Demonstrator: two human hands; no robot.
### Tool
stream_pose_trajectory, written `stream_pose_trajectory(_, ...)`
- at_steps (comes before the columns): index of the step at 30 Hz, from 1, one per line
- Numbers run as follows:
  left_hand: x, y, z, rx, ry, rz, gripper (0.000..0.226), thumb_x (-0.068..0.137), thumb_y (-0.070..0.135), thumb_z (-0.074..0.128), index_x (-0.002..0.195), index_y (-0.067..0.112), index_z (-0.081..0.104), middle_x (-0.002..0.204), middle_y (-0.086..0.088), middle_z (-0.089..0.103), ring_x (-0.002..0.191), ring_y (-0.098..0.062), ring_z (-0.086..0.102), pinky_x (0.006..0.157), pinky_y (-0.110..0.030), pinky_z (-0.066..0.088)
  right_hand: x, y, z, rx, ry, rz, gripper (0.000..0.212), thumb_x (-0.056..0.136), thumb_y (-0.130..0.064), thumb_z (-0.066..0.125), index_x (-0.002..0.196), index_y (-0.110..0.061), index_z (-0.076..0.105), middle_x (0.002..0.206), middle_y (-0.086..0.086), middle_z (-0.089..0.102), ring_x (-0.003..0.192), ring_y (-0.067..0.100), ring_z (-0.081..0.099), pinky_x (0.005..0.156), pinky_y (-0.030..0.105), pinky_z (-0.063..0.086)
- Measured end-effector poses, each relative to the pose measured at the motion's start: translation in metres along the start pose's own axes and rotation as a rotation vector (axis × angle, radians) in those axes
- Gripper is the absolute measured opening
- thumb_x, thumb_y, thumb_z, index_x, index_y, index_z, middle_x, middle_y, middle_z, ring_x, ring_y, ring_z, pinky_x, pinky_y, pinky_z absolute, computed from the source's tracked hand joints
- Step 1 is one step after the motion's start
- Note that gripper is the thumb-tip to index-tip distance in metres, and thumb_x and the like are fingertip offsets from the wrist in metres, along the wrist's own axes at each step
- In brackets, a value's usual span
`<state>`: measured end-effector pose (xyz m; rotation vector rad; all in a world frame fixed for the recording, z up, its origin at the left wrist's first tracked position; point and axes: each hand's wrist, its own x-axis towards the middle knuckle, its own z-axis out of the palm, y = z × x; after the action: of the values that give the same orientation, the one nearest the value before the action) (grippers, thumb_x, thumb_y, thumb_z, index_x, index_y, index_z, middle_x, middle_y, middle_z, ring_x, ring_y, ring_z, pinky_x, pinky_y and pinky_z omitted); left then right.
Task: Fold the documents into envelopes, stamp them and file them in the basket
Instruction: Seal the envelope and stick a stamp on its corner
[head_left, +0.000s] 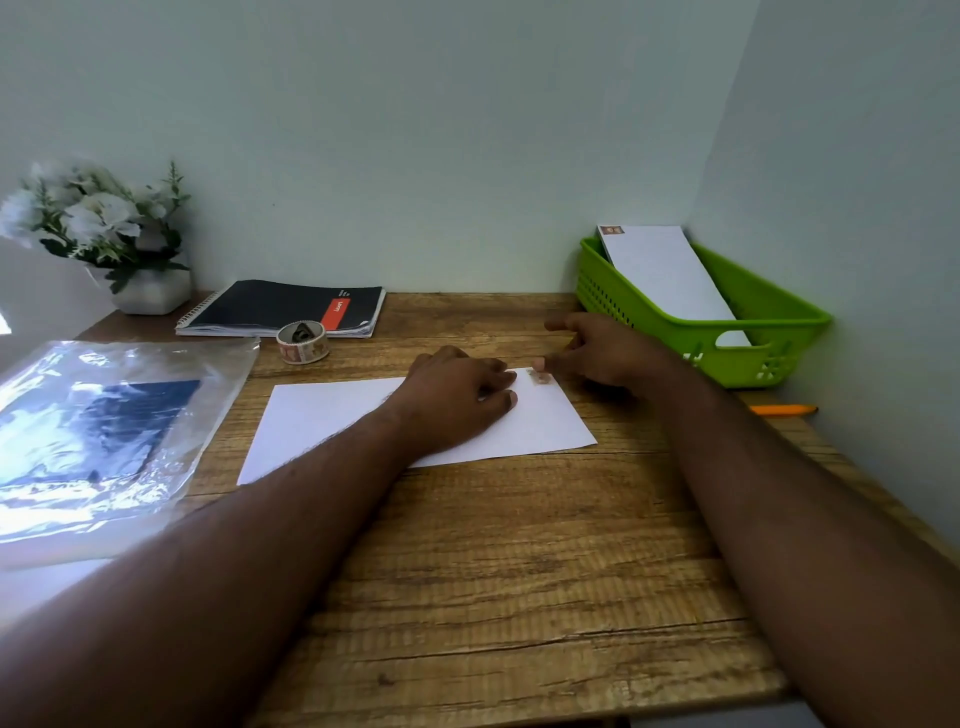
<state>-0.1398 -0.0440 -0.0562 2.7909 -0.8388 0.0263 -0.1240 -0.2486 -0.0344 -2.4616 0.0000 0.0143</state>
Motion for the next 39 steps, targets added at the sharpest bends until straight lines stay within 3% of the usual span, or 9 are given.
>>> stream_pose_trajectory(3, 0.000, 0.001, -0.001, 0.021, -0.008, 0.000, 0.044, 0.100, 0.046, 0.037, 0.142, 0.035, 0.044, 0.151, 0.017, 0.037, 0.136, -0.020, 0.033, 0.110, -0.044, 0.026, 0.005, 0.001, 0.014, -0.049, 0.102, -0.024, 0.069, 0.075, -0.037, 0.079, 0.136, -0.024, 0.050, 0.130, 0.004, 0.054, 0.114, 0.019, 0.054, 0.084, 0.024, 0.040)
stream_pose_trajectory(8, -0.002, 0.001, -0.001, 0.017, -0.010, -0.001, 0.043, 0.100, 0.047, 0.037, 0.142, 0.036, 0.044, 0.150, 0.018, 0.038, 0.134, -0.019, 0.033, 0.109, -0.044, 0.028, 0.013, 0.002, 0.027, -0.227, 0.288, -0.017, 0.062, 0.080, -0.049, 0.069, 0.133, -0.022, 0.053, 0.137, 0.003, 0.055, 0.122, 0.023, 0.052, 0.096, 0.033, 0.042)
stream_pose_trajectory(11, -0.001, 0.001, 0.000, 0.012, -0.005, -0.007, 0.044, 0.100, 0.048, 0.038, 0.141, 0.036, 0.045, 0.151, 0.018, 0.037, 0.135, -0.019, 0.033, 0.110, -0.044, 0.028, 0.010, 0.000, 0.026, -0.156, 0.268, -0.016, 0.065, 0.081, -0.050, 0.068, 0.137, -0.022, 0.050, 0.141, 0.003, 0.051, 0.126, 0.023, 0.049, 0.100, 0.035, 0.041)
stream_pose_trajectory(13, -0.002, 0.001, 0.000, 0.012, 0.012, -0.010, 0.044, 0.100, 0.048, 0.038, 0.141, 0.036, 0.046, 0.150, 0.018, 0.038, 0.135, -0.018, 0.033, 0.110, -0.044, 0.027, 0.005, 0.000, 0.021, -0.073, 0.191, -0.034, 0.068, 0.078, -0.042, 0.075, 0.137, -0.022, 0.049, 0.137, 0.004, 0.053, 0.119, 0.021, 0.053, 0.096, 0.032, 0.043)
stream_pose_trajectory(18, -0.002, 0.000, -0.001, 0.024, 0.014, -0.023, 0.044, 0.100, 0.049, 0.038, 0.141, 0.037, 0.045, 0.151, 0.018, 0.037, 0.139, -0.018, 0.031, 0.112, -0.047, 0.022, -0.008, -0.004, 0.003, -0.037, 0.051, -0.003, 0.066, 0.077, -0.025, 0.079, 0.136, -0.025, 0.048, 0.084, -0.003, 0.054, 0.069, 0.009, 0.053, 0.063, 0.022, 0.046)
stream_pose_trajectory(23, -0.001, -0.001, 0.002, 0.048, 0.056, -0.040, 0.045, 0.102, 0.040, 0.032, 0.145, 0.032, 0.041, 0.150, 0.014, 0.040, 0.135, -0.018, 0.035, 0.111, -0.047, 0.021, -0.007, -0.006, -0.005, -0.107, -0.064, 0.028, 0.076, 0.075, -0.029, 0.080, 0.140, -0.036, 0.042, 0.112, 0.003, 0.054, 0.088, 0.012, 0.055, 0.070, 0.025, 0.041)
stream_pose_trajectory(27, 0.000, -0.002, 0.002, 0.091, 0.007, -0.062, 0.049, 0.102, 0.042, 0.029, 0.149, 0.029, 0.033, 0.156, 0.008, 0.030, 0.141, -0.021, 0.028, 0.114, -0.049, 0.016, -0.005, -0.006, -0.005, -0.129, -0.095, 0.050, 0.077, 0.073, -0.032, 0.081, 0.139, -0.039, 0.042, 0.116, 0.001, 0.053, 0.102, 0.017, 0.053, 0.081, 0.028, 0.041)
stream_pose_trajectory(34, 0.000, -0.003, 0.003, 0.088, -0.026, -0.037, 0.051, 0.103, 0.042, 0.027, 0.151, 0.026, 0.029, 0.158, 0.008, 0.026, 0.143, -0.022, 0.027, 0.115, -0.045, 0.026, 0.003, -0.001, 0.016, -0.004, 0.093, 0.008, 0.061, 0.075, -0.036, 0.079, 0.130, -0.028, 0.055, 0.130, 0.003, 0.054, 0.100, 0.014, 0.052, 0.065, 0.023, 0.038)
stream_pose_trajectory(39, -0.001, -0.003, 0.002, 0.088, -0.031, -0.042, 0.050, 0.103, 0.041, 0.026, 0.151, 0.026, 0.029, 0.159, 0.009, 0.024, 0.143, -0.020, 0.026, 0.115, -0.044, 0.027, 0.006, -0.001, 0.023, -0.082, 0.238, 0.042, 0.053, 0.077, -0.043, 0.075, 0.124, -0.024, 0.059, 0.129, 0.003, 0.057, 0.098, 0.017, 0.056, 0.077, 0.028, 0.043)
